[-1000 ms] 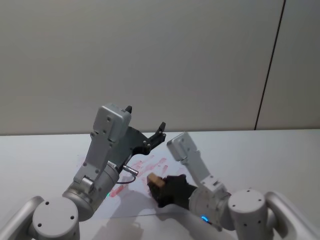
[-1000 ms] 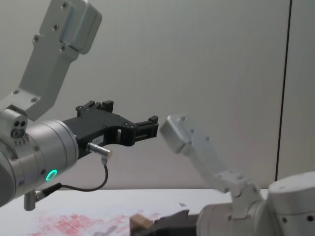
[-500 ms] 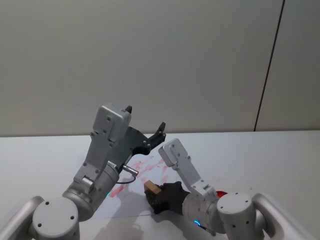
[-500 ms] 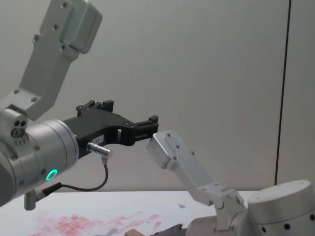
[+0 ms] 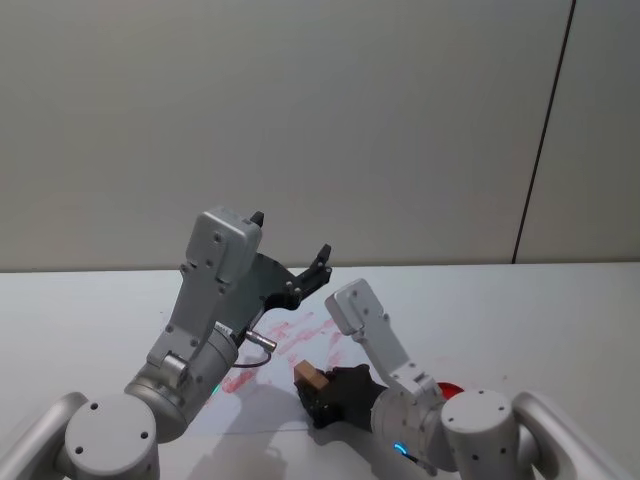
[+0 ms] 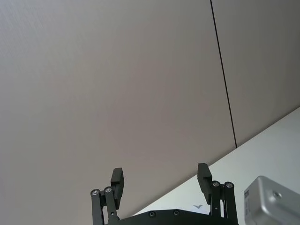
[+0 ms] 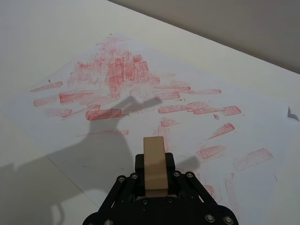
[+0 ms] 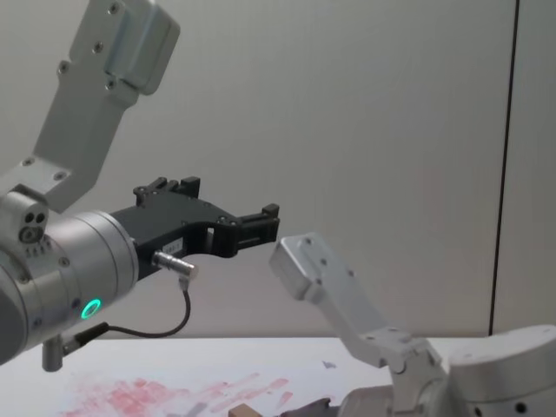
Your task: Use the one hand to pick up the stamp and affix it onto the A4 paper.
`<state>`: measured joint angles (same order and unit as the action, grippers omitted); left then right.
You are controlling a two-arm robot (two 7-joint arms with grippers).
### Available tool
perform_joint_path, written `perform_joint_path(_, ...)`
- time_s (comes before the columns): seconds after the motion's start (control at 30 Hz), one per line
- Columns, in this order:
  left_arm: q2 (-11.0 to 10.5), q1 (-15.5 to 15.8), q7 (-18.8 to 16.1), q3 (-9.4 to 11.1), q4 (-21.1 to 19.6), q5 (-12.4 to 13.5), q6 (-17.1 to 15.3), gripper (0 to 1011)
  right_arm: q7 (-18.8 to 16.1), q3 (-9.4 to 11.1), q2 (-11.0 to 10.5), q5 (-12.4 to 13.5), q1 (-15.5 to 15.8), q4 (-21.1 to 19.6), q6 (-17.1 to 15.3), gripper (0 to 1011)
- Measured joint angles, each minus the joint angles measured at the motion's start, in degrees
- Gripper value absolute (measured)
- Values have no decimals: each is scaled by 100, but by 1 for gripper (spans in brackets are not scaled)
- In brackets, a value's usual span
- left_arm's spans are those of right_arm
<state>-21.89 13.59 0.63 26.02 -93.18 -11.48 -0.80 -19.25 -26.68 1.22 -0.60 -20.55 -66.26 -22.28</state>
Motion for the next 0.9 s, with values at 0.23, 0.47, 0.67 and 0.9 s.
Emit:
perform_joint_path(0.23,0,0,0,0,0,0,0,1002,-36,90,-110,221,116,-372,150,220)
perform_joint_path(0.47,0,0,0,0,0,0,0,1001,-102,273,-347,546,293,-991,317,221)
perform_joint_path(0.67,0,0,0,0,0,0,0,1001,-113,503,-646,774,492,-1515,351,221)
perform_joint_path(0.9,0,0,0,0,0,0,0,1001,-129,711,-992,916,733,-1896,227,220)
